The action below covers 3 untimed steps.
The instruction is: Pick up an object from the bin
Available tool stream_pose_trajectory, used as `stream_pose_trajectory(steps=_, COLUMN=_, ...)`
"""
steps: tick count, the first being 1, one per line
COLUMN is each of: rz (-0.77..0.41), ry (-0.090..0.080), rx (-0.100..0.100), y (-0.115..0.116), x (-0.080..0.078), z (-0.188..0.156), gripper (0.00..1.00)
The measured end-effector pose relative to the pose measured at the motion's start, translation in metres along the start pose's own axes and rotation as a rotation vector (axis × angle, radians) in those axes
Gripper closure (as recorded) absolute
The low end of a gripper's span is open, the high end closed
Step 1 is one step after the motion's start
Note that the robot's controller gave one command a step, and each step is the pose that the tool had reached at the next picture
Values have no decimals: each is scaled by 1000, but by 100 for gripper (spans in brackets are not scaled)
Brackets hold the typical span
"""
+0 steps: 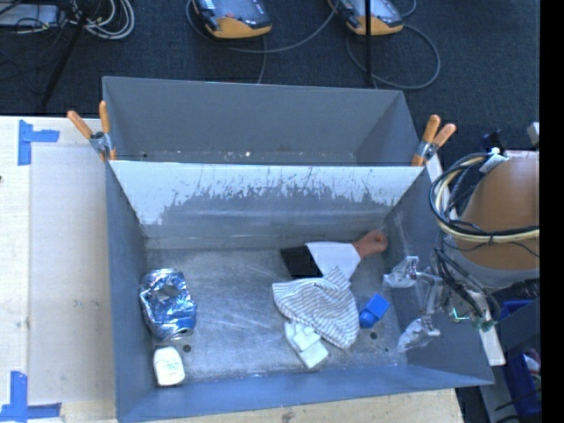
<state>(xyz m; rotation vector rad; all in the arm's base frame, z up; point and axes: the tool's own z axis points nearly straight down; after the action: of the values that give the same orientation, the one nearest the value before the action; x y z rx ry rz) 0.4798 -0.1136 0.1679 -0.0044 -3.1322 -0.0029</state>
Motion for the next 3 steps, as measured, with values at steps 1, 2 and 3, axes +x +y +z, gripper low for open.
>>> stream_pose_trajectory(steps=1, rz=-6, ry=-8, rx=1, y=1, x=-2, z=-4, gripper=100)
stream_pose_trajectory(steps=2, rz=-6, ry=-7, rx=1, y=1, x=-2, z=-4, gripper=100)
stream_pose_trajectory(steps=3, rz=-4, ry=-8, rx=1, y=0, x=-2, z=-5, gripper=100)
